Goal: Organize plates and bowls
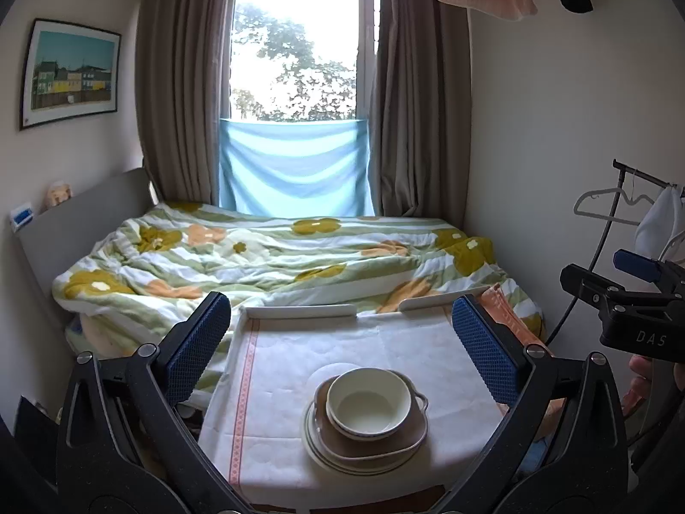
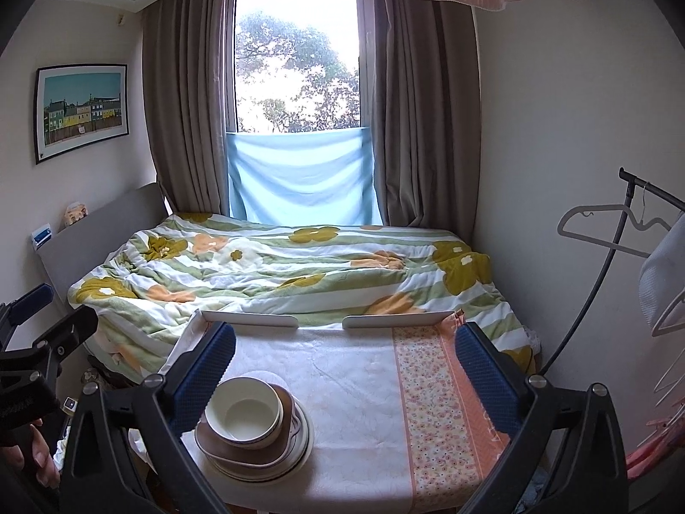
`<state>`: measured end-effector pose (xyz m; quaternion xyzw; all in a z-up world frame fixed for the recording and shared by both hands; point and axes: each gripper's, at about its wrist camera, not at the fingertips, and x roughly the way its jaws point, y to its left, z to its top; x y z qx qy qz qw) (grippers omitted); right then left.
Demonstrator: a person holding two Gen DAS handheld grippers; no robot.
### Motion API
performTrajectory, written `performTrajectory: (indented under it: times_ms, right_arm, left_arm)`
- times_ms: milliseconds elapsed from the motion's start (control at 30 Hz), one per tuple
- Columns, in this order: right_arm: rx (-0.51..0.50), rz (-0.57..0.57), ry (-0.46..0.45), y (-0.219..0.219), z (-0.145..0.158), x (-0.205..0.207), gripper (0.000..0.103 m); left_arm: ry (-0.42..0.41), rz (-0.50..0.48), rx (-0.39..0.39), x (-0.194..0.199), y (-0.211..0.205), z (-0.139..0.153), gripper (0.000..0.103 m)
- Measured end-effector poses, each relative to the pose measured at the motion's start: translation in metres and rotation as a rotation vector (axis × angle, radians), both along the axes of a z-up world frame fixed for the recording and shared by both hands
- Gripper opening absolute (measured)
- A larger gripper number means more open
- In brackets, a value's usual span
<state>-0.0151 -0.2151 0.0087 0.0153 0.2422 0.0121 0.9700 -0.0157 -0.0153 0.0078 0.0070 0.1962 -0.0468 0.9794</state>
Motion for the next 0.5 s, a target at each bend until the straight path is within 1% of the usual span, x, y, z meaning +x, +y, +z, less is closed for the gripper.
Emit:
performTrajectory:
  times_ms: [500]
  right_arm:
    - [-0.007, -0.007, -0.004, 0.0036, 0.0032, -0.0027, 0.102]
  left_arm:
    - [-0.002, -0.008, -0.013, -0.0027, 0.0028, 0.0020, 0.103]
